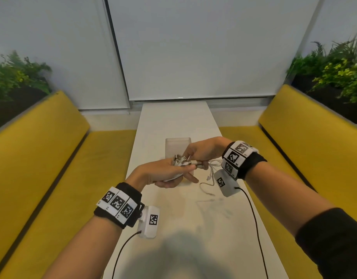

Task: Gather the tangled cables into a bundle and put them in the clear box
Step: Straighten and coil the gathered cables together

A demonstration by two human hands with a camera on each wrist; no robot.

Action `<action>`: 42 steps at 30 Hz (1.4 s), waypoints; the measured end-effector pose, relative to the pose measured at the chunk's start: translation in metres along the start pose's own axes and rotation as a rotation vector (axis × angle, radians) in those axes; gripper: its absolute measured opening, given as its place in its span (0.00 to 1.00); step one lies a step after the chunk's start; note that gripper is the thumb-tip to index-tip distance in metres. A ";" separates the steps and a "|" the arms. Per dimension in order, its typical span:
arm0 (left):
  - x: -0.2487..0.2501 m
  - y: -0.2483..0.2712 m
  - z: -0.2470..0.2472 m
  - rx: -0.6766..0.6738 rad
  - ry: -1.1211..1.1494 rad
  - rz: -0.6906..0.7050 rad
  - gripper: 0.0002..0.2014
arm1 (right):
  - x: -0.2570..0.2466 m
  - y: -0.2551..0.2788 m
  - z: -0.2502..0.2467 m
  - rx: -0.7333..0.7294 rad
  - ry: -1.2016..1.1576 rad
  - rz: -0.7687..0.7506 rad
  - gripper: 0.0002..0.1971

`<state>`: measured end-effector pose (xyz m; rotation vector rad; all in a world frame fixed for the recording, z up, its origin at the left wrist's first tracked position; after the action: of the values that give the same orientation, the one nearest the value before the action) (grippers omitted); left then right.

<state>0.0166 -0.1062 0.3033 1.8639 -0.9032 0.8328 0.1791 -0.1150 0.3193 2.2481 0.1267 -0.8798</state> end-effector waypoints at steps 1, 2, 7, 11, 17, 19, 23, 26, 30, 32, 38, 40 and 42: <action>-0.002 -0.002 0.000 0.015 -0.014 -0.021 0.30 | 0.002 0.001 0.001 0.004 -0.040 -0.001 0.12; -0.003 -0.003 0.002 0.026 -0.036 -0.043 0.30 | 0.002 0.002 0.001 0.000 -0.086 -0.008 0.12; -0.006 -0.011 0.010 0.180 -0.015 0.037 0.21 | -0.002 0.012 -0.005 0.059 -0.271 -0.080 0.15; -0.007 -0.010 0.007 0.450 0.070 0.109 0.31 | 0.008 0.013 -0.010 0.096 -0.727 -0.115 0.16; -0.019 -0.030 -0.010 0.763 0.403 0.043 0.29 | 0.000 0.003 0.008 0.184 -0.782 -0.203 0.15; -0.013 -0.034 -0.012 0.810 0.471 0.034 0.30 | -0.009 0.001 0.015 0.188 -0.753 -0.255 0.15; 0.002 -0.037 -0.016 0.891 0.616 0.052 0.22 | -0.016 -0.005 0.020 0.213 -0.829 -0.313 0.14; 0.008 -0.038 -0.024 0.933 0.763 0.122 0.22 | -0.017 -0.008 0.022 0.240 -0.822 -0.404 0.18; 0.021 -0.034 -0.029 0.972 0.813 0.280 0.16 | -0.016 -0.007 0.026 0.197 -0.926 -0.500 0.21; 0.027 -0.030 -0.030 0.932 0.883 0.347 0.16 | -0.014 -0.007 0.027 0.183 -0.948 -0.526 0.22; 0.040 -0.020 -0.038 0.803 0.988 0.478 0.20 | -0.010 -0.011 0.030 0.144 -0.870 -0.529 0.24; 0.042 -0.018 -0.039 0.744 1.027 0.507 0.22 | -0.008 -0.014 0.035 0.161 -0.714 -0.496 0.28; 0.046 -0.014 -0.040 0.675 1.035 0.534 0.24 | -0.007 -0.019 0.042 0.163 -0.651 -0.471 0.30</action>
<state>0.0447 -0.0767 0.3505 1.3225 -0.4318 2.3589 0.1437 -0.1272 0.2909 1.9821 0.2947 -1.8862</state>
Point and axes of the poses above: each hand's wrist, its own y-axis away from the middle knuckle, its own z-axis out of the palm, x = y × z, the point moved 2 cm from there along -y, towards the middle knuckle, and after that the axes turned 3 degrees about -z, right-handed, at the moved point
